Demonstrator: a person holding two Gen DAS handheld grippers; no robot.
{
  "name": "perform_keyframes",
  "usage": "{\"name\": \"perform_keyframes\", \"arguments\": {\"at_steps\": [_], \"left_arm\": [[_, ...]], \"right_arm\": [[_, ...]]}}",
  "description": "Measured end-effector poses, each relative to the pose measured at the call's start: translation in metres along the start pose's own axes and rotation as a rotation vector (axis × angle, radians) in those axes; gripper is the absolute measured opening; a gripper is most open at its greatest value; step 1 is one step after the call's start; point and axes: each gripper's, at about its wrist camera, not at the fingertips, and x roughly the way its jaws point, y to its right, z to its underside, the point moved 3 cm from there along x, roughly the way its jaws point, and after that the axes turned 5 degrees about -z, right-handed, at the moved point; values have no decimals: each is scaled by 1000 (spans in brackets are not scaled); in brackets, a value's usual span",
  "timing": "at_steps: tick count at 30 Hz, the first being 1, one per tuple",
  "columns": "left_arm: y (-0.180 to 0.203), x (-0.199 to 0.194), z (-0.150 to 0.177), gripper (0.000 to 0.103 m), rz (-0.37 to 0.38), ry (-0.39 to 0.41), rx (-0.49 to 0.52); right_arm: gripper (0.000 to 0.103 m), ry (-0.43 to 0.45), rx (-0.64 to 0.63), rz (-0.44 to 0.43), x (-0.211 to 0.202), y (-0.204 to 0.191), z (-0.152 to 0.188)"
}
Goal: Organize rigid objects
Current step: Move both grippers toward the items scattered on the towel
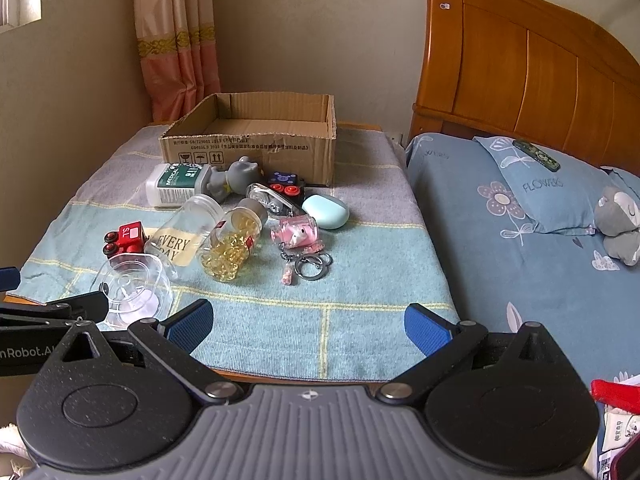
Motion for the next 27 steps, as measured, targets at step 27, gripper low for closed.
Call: {"name": "perform_keyframes", "arguments": {"at_steps": [27], "left_arm": [[-7,20,-11,102,151,68,92]], "right_arm": [[103,-9,-36,-42,20,0,-7]]}}
